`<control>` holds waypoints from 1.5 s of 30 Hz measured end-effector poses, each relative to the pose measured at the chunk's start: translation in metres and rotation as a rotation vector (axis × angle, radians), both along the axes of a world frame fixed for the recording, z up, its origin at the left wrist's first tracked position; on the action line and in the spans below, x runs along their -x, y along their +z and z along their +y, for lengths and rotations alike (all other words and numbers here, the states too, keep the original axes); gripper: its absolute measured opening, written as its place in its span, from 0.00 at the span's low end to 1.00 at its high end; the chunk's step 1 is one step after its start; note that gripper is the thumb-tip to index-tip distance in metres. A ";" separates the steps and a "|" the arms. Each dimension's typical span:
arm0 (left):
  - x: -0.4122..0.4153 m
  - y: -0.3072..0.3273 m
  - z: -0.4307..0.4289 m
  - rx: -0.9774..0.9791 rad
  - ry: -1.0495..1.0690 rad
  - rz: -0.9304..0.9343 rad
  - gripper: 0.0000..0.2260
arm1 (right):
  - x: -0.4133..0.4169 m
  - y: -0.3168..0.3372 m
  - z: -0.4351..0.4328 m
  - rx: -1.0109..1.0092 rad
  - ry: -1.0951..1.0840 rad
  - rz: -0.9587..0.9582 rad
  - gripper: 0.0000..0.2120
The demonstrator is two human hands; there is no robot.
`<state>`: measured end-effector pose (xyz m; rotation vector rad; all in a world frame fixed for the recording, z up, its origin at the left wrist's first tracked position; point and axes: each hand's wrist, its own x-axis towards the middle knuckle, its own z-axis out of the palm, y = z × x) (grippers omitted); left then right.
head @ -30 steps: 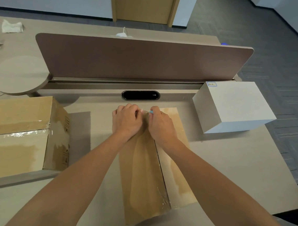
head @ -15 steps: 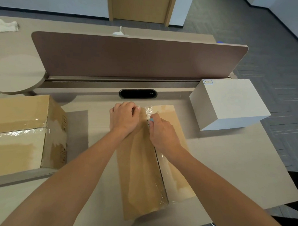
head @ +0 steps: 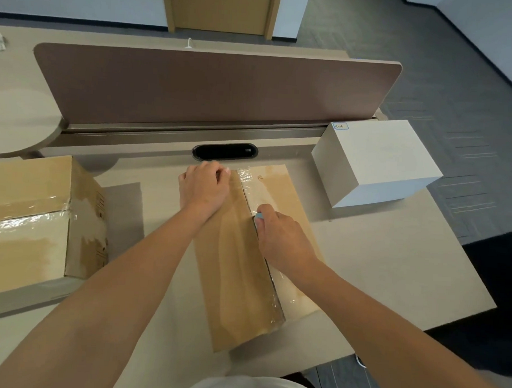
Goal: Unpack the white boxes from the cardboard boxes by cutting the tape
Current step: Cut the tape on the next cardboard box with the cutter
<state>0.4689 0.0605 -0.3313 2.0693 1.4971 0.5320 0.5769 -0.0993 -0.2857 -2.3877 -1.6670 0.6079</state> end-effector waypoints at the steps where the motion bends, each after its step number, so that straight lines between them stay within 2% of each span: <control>1: 0.000 0.000 0.000 -0.003 -0.002 0.002 0.10 | 0.001 0.000 -0.004 0.002 0.001 -0.006 0.11; 15: 0.001 -0.004 0.004 -0.025 -0.011 -0.013 0.15 | 0.015 0.007 -0.045 0.053 -0.065 0.010 0.09; 20: 0.001 -0.004 0.004 -0.023 -0.013 -0.019 0.15 | 0.021 0.012 -0.058 0.108 -0.043 -0.028 0.13; 35: 0.001 -0.002 0.001 -0.037 0.001 -0.009 0.15 | 0.019 0.014 -0.098 0.211 0.034 -0.099 0.11; 45: 0.000 -0.006 -0.001 -0.097 0.000 0.021 0.16 | 0.016 0.022 -0.132 0.189 0.070 -0.006 0.09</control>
